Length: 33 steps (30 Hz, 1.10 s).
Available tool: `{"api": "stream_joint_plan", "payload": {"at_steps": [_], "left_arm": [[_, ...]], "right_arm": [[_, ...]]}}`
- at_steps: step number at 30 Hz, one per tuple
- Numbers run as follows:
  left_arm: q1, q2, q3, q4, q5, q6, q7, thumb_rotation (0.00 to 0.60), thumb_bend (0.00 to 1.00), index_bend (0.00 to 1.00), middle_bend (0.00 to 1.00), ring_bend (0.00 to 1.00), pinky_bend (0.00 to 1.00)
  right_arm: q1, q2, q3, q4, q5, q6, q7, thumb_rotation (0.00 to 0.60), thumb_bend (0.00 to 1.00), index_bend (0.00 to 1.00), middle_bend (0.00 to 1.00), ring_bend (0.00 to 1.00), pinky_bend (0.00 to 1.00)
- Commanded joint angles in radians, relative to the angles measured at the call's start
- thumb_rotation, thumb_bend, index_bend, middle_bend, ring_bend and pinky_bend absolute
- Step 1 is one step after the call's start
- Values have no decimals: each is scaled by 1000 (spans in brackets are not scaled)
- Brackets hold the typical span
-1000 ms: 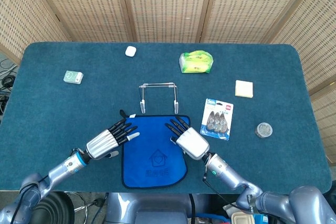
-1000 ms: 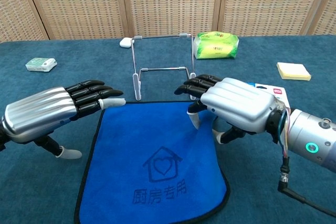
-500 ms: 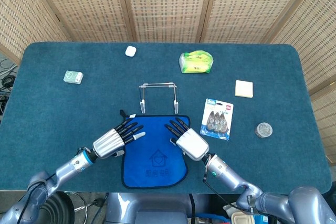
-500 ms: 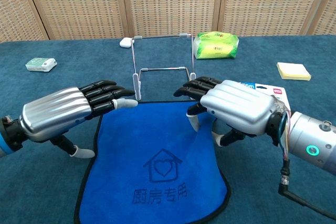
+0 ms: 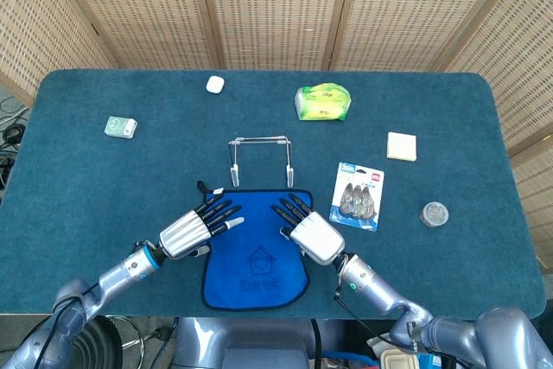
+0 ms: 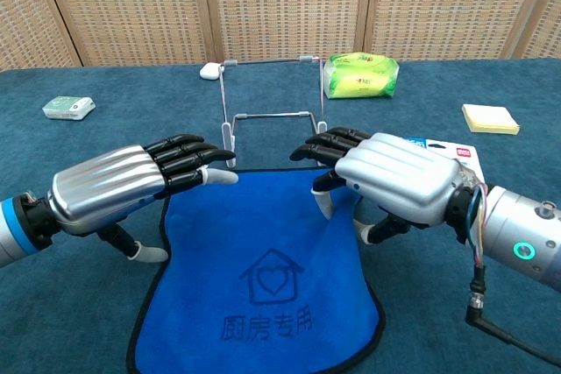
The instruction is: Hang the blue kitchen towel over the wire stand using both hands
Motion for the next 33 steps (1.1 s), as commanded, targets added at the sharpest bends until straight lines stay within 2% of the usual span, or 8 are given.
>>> {"api": "stream_joint_plan", "payload": {"at_steps": [1, 8, 15, 18, 26, 33], "left_arm": [[-1, -1, 2, 0, -3, -2, 0, 600, 218, 149, 0, 0, 0], [-3, -7, 5, -4, -14, -1, -11, 600, 321, 230, 0, 0, 0], [1, -11, 8, -4, -22, 1, -16, 600, 328, 310, 0, 0, 0], [4, -14, 6, -4, -29, 0, -21, 600, 336, 371, 0, 0, 0], [13, -23, -4, -4, -50, -3, -38, 600, 384, 610, 0, 0, 0], [17, -25, -11, -5, -64, -10, -35, 600, 399, 672, 0, 0, 0]], "right_arm": [[0, 0, -1, -1, -1, 1, 2, 600, 543, 615, 114, 0, 52], [0, 2, 0, -2, -2, 3, 3, 600, 543, 615, 117, 0, 52], [-1, 9, 2, -5, 3, 1, -2, 600, 543, 615, 118, 0, 52], [-2, 12, 2, -5, 4, -1, -5, 600, 543, 615, 118, 0, 52], [-6, 18, 4, -9, 10, 1, -2, 600, 543, 615, 118, 0, 52], [-7, 25, 3, -19, 7, 8, -5, 600, 543, 615, 117, 0, 52]]}}
